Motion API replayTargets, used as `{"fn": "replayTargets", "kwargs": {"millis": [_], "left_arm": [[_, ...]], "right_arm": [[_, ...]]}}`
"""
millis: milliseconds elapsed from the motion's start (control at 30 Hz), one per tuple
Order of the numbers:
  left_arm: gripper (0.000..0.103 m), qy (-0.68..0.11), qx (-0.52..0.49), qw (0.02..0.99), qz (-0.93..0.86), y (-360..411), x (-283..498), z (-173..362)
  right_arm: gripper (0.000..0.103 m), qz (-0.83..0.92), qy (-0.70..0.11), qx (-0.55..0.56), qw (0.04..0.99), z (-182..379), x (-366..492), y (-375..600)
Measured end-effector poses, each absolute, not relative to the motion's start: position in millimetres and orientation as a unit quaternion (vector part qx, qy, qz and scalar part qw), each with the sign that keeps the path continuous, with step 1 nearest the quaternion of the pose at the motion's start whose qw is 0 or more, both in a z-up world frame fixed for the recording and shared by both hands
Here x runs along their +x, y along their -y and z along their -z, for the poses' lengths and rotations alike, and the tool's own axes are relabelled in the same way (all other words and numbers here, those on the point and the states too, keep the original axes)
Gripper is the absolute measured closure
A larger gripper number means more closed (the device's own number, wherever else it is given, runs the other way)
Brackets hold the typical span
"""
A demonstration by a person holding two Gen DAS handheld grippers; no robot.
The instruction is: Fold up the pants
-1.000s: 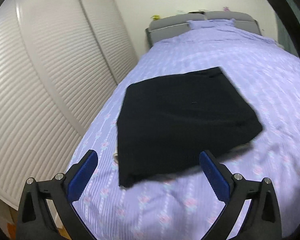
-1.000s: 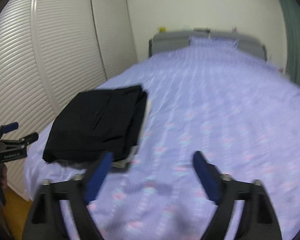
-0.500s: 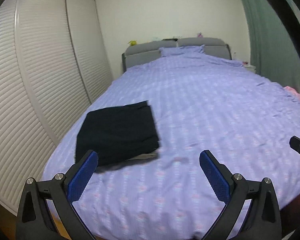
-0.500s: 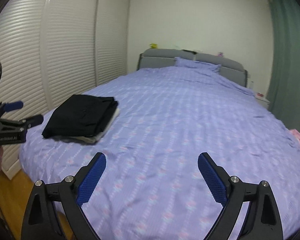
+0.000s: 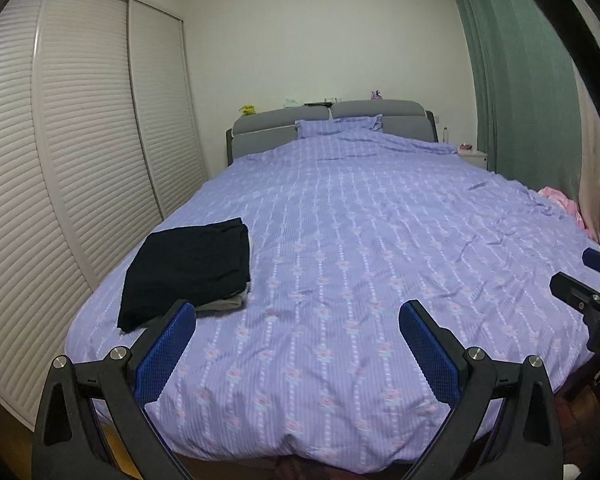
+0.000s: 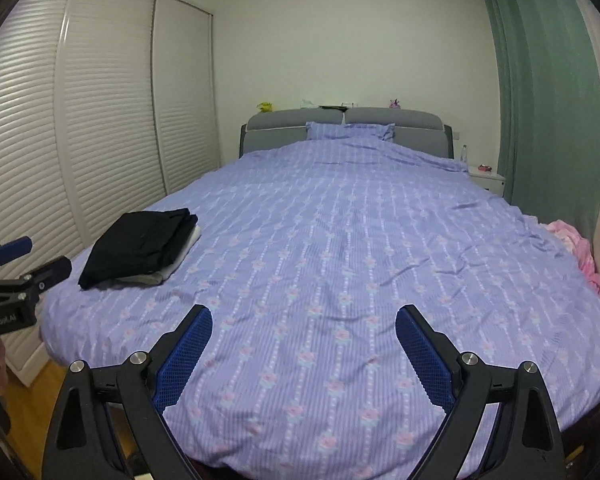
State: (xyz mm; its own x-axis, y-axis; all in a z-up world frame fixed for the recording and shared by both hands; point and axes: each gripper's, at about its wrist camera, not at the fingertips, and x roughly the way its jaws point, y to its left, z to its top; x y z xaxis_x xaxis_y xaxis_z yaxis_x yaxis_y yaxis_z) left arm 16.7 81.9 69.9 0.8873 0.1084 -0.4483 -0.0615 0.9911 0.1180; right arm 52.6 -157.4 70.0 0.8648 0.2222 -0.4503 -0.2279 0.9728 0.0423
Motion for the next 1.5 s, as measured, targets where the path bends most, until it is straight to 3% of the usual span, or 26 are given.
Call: {"fn": "replayTargets", "kwargs": {"millis": [1500], "left_arm": [[0.0,-0.246,0.029,0.969,-0.006,-39.8,4.0,-48.0]], "right_arm": [[0.009,-0.098,-0.237,0.044,0.966,-50.9,30.6,198.7]]}}
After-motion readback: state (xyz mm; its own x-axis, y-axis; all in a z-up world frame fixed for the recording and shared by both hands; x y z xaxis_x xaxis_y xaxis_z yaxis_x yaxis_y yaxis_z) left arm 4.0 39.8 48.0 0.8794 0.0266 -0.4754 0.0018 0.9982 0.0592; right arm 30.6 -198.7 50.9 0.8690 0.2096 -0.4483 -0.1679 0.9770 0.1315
